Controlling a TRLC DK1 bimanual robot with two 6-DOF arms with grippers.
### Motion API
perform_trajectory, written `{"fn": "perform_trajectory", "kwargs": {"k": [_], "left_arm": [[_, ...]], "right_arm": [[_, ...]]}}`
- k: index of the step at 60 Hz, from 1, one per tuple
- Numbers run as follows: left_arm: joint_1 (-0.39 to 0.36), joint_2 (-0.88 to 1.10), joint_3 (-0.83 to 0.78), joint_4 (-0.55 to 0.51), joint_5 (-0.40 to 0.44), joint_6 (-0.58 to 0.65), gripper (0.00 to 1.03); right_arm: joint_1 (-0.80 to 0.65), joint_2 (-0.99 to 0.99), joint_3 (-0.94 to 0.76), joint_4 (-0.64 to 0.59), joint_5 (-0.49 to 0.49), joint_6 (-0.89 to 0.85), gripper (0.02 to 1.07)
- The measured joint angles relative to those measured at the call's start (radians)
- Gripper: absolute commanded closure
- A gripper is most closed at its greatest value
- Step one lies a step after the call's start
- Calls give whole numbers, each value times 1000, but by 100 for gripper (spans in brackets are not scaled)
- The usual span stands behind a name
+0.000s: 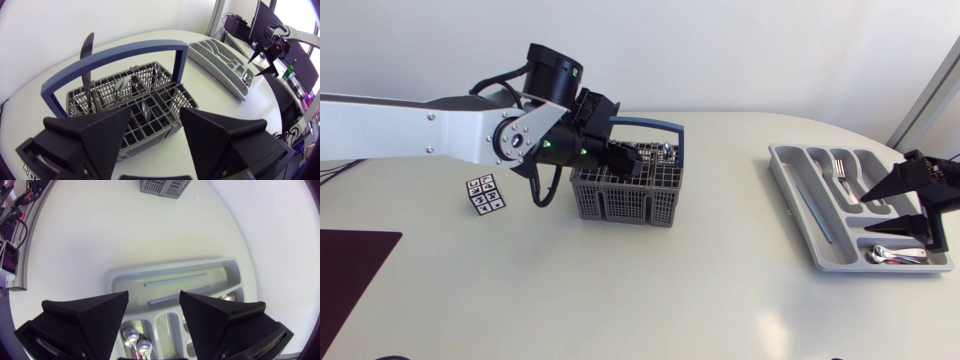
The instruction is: Transfer all utensils from the basket to the drawer tray.
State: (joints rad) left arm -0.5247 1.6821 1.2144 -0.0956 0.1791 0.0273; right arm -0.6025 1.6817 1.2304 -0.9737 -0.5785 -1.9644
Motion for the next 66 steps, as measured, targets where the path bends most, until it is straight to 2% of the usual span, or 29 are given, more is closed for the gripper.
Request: {"fn": "perform_trajectory", "kwargs": {"k": [12,31,45,49,57,66], "left_arm": [[5,71,23,-18,0,-2,40],[39,138,101,-20,29,-35,45],[58,180,146,-38,71,-61,62],[59,187,155,-38,77,-62,63],[59,191,161,-42,87,-70,75],[59,194,163,-45,93,-76,77]], "right_arm": [[112,-82,-125,75,-75,173,26],[250,-236,-339,224,-111,363,24],[341,-269,-423,314,-119,471,24],[368,-278,-439,339,-122,497,24],[411,-298,-467,382,-125,539,24],[425,-302,-481,399,-125,556,24]]}}
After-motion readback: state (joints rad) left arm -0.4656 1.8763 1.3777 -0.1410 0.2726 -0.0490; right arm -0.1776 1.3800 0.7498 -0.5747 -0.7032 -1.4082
